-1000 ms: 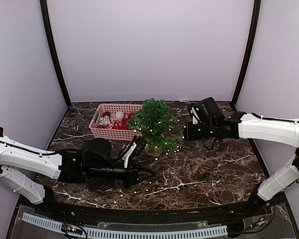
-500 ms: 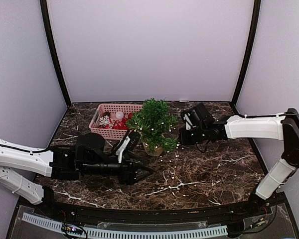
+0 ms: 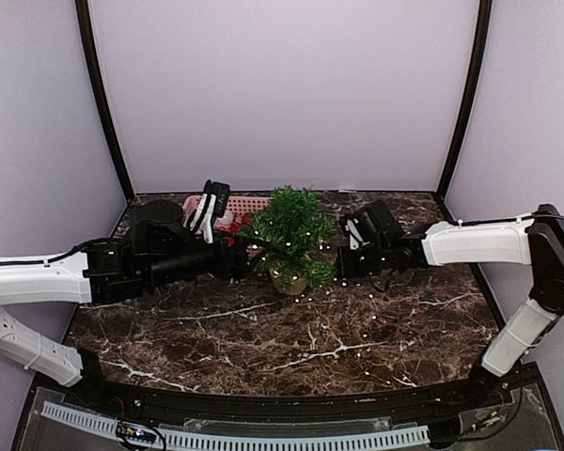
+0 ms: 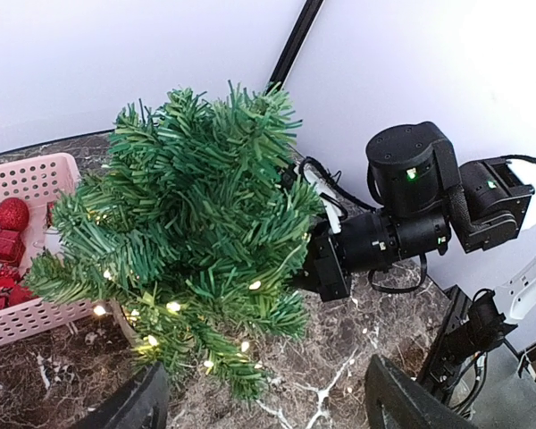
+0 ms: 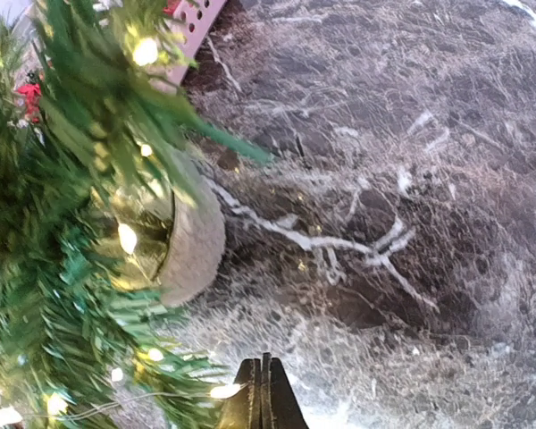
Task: Decorate the small christmas tree
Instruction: Adjust the side of the string light in the gap of branches.
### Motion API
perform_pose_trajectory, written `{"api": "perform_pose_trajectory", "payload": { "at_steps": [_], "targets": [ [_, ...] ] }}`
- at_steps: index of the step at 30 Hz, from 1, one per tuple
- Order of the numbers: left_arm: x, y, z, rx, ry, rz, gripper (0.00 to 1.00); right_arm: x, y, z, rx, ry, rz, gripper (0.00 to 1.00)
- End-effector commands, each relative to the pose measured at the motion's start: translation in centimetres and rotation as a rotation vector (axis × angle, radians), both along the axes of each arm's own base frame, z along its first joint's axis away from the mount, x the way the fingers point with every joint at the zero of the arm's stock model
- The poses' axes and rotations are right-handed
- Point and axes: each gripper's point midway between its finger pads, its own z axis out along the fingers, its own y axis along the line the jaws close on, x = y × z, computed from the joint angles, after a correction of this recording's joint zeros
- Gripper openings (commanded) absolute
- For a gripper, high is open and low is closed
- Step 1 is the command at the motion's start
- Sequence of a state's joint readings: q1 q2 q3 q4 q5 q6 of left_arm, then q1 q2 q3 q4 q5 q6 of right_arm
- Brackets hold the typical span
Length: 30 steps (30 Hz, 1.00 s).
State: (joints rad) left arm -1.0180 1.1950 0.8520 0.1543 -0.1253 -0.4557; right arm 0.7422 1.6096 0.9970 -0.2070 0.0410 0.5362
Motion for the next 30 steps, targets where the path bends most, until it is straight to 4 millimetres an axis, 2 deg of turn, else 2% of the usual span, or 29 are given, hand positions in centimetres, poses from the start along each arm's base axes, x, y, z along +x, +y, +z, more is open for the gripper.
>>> {"api": "perform_pose_trajectory", "payload": {
  "at_steps": [1,8,11,14,16,20,24,30],
  "targets": [
    [0.8,-1.0,2.3,0.002,-0.042,-0.014,0.8,-0.5,-0.9,2.3,0.049,-0.05,-0.018,0.1],
    [1.7,-1.3,0.9,0.074,-0.003,-0.022,0.84,-2.6,-4.2,6.5,0.085,-0.144,-0.067,0.56],
    [1.7,-1.3,0.6,0.067,0.007,-0.027,0.84,-3.7,-4.2,8.4,0.13,-0.193,-0.04,0.68],
    [1.9,-1.2,0.5,0.071,0.01,-0.019,0.82,-5.2,-3.2,10.6,0.179,-0.256,0.032,0.75],
    [2.2,-1.0,0.0,0.084,0.023,-0.002,0.77,-6.7,-1.5,11.9,0.209,-0.314,0.112,0.71],
    [2.8,-0.7,-1.0,0.091,0.055,0.019,0.62,-9.4,2.3,13.8,0.283,-0.384,0.21,0.48],
    [3.4,-0.8,-1.6,0.096,0.061,0.029,0.54,-8.8,3.8,14.4,0.286,-0.441,0.088,0.41],
    [4.7,-0.6,-2.8,0.137,0.076,0.083,0.52,-7.4,5.3,14.2,0.299,-0.459,-0.011,0.32]
  ]
}}
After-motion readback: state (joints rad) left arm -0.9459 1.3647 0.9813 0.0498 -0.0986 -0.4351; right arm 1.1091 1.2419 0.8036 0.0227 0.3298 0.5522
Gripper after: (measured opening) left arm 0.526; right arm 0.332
